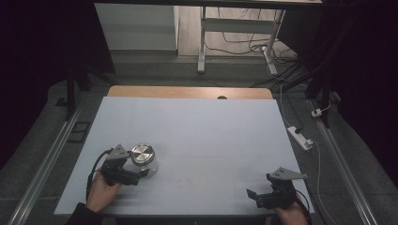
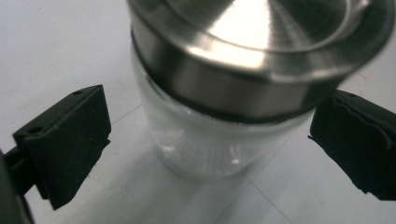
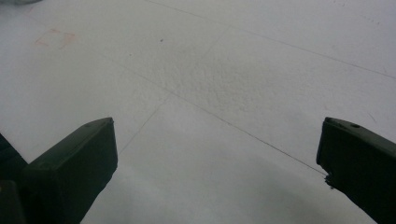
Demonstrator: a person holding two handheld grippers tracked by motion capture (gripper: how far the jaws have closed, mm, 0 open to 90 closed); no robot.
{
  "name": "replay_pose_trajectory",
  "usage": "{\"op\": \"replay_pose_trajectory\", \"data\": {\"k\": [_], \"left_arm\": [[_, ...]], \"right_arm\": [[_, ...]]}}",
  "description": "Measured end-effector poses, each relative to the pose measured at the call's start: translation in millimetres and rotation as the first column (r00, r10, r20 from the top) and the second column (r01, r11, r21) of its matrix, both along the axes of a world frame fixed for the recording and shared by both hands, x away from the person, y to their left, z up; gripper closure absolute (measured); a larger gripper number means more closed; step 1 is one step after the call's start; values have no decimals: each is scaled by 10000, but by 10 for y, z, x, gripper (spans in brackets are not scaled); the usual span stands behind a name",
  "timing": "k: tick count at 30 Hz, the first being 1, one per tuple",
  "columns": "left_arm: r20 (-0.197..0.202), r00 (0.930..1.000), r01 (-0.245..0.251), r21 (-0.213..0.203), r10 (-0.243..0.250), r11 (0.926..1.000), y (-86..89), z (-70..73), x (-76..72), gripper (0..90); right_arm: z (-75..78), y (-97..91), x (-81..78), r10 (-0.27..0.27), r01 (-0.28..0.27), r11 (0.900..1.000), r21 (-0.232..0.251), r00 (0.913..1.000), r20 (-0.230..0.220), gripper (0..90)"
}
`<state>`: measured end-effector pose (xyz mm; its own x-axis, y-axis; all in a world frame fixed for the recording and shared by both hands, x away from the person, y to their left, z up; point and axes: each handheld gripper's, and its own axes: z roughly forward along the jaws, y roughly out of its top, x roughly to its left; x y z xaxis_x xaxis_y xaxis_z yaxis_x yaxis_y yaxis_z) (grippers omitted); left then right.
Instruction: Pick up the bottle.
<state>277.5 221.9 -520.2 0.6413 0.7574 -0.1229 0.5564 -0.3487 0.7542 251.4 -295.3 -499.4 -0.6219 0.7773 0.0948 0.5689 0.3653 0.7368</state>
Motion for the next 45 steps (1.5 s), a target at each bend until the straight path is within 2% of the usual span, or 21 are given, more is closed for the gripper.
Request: {"op": "replay_pose_trajectory", "data": {"k": [3, 8, 12, 16, 20, 25, 27, 32, 45], "left_arm": [[132, 9999, 84, 302, -88, 9995, -56, -8, 39, 0], [281, 9995, 89, 581, -105, 9983, -123, -19, 91, 0], [489, 9984, 265, 568, -293, 9980, -119, -10, 99, 0], [490, 9982, 309, 617, -339, 9976, -135, -17, 125, 8], [635, 9975, 267, 874, -323, 9958, -168, -18, 134, 33], [590, 9972, 421, 674, -461, 9968, -160, -24, 132, 106], [704, 9958, 531, 666, -578, 9964, -162, -28, 126, 144], [902, 9931, 699, 548, -746, 9961, -142, -51, 129, 146], [477, 9974, 502, 795, -541, 9956, -181, -1, 143, 150]], "right_arm": [[0, 2, 1, 1, -1, 10000, -13, 10000, -26, 0], [-1, 2, 2, 18, -18, 10000, -13, 10000, -37, 0], [-2, 3, 2, 37, -37, 10000, 0, 10000, -41, 0], [-3, 3, 4, 69, -69, 10000, -21, 10000, -30, 0], [-4, 4, 5, 72, -72, 10000, -33, 10000, -34, 0], [-3, 4, 5, 55, -56, 10000, -56, 10000, -61, 0], [-3, 3, 6, 41, -41, 10000, -49, 10000, -79, 0], [-4, 6, 7, 37, -38, 10000, -57, 9999, -96, 0], [-4, 4, 10, 42, -43, 10000, -37, 9999, -118, 0]]}}
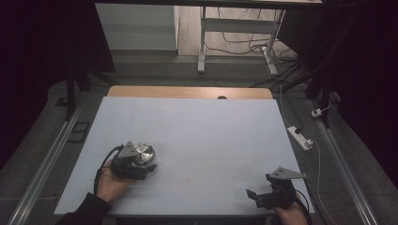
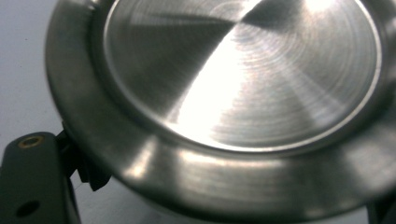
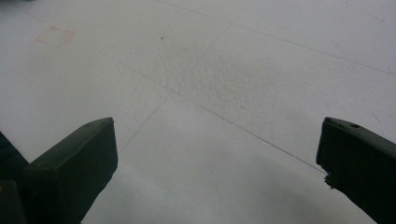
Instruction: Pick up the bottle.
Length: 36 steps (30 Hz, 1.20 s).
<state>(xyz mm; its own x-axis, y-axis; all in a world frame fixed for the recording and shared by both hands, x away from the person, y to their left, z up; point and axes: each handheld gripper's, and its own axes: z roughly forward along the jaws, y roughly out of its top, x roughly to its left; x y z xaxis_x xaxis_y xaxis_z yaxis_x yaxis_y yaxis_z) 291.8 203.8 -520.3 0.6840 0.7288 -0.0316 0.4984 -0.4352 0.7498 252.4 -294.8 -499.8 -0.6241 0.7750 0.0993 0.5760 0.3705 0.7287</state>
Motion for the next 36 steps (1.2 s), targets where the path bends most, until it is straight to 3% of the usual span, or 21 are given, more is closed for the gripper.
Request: {"op": "replay_pose_trajectory", "data": {"k": [6, 9, 18, 28, 36], "left_arm": [[-103, 9999, -119, 29, 120, 9999, -19, 22, 6, 152], [-184, 9998, -95, -211, 91, 9997, -18, 38, 15, 152], [-91, 10000, 37, -392, -40, 9992, -69, 155, 40, 152], [253, 9977, 628, -233, -622, 9978, -252, 319, 68, 153], [228, 9945, 1027, -124, -1024, 9946, -389, 388, 144, 153]], "right_arm": [[0, -2, 1, 1, -1, 10000, 15, 10000, 2, 0], [0, -3, 1, 0, 0, 10000, 25, 10000, 0, 0], [-1, -7, 4, -22, 22, 10000, 45, 10000, 8, 0], [0, -10, 4, -26, 26, 10000, 83, 10000, -3, 0], [-1, -10, 7, -27, 27, 10000, 93, 10000, -22, 0]]}}
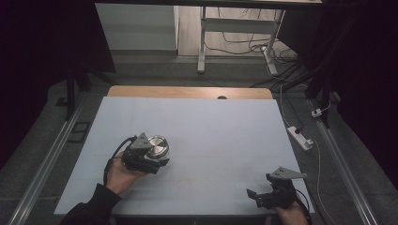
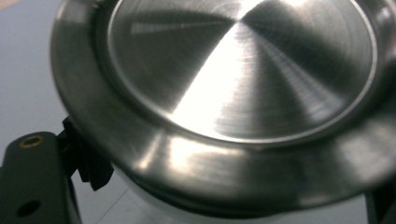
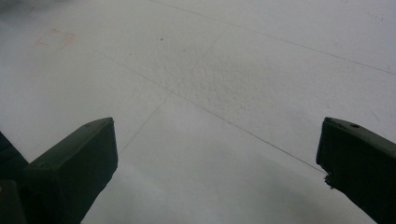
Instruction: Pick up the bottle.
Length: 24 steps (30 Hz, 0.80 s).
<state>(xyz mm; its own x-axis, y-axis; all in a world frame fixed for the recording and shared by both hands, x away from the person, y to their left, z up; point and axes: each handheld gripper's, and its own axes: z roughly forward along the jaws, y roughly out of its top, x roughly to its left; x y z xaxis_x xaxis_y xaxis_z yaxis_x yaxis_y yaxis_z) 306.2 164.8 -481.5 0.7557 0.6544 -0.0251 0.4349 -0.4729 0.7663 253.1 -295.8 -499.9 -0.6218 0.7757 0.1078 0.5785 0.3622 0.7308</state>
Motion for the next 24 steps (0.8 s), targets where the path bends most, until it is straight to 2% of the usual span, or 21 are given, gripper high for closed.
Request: {"op": "replay_pose_trajectory", "data": {"k": [14, 24], "left_arm": [[204, 9959, 880, -14, -880, 9961, -339, 172, 90, 153], [308, 9903, 1362, -152, -1357, 9906, -551, 213, 124, 153]], "right_arm": [[2, -4, -2, -25, 25, 10000, 18, 10000, 16, 0], [2, -3, -3, -16, 16, 10000, 10, 10000, 25, 0]]}}
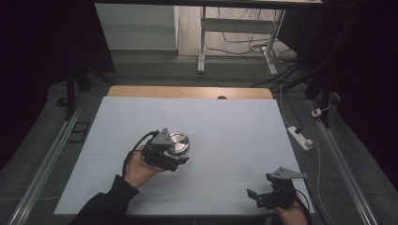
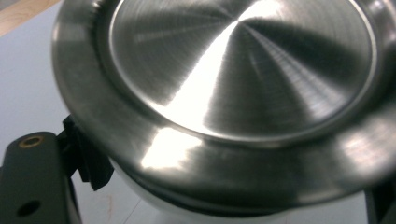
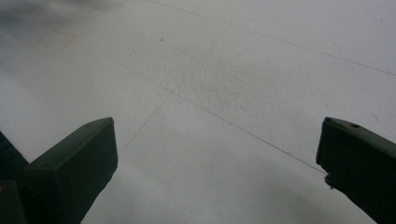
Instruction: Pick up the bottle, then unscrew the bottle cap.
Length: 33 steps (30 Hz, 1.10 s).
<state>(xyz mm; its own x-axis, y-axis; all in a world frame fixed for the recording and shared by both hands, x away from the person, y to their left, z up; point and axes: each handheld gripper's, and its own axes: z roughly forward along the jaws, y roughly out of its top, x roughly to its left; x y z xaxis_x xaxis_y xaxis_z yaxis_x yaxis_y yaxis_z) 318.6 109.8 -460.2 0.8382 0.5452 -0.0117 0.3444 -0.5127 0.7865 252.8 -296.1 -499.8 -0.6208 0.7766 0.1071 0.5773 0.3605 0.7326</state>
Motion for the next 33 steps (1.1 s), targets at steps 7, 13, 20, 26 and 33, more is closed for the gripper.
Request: {"op": "replay_pose_trajectory", "data": {"k": [7, 13, 20, 26, 33], "left_arm": [[72, 9994, 348, -28, -348, 9994, -139, 26, -3, 153], [74, 9988, 489, -53, -488, 9988, -200, 17, -5, 153], [21, 9989, 463, -19, -463, 9989, -199, -12, -6, 153], [34, 9988, 487, -74, -487, 9988, -198, -10, -26, 153], [-87, 9988, 476, -254, -479, 9985, -187, -24, -30, 154]], "right_arm": [[0, 3, -1, 22, -22, 10000, -14, 10000, 8, 0], [-1, 3, -3, 31, -31, 10000, -32, 10000, 19, 0], [20, 15, -24, -41, 45, 9999, -122, 9995, 322, 0], [47, 31, -26, 29, -32, 10000, 78, 9992, 387, 0], [89, 105, -26, 440, -454, 9986, 271, 9977, 525, 0]]}}
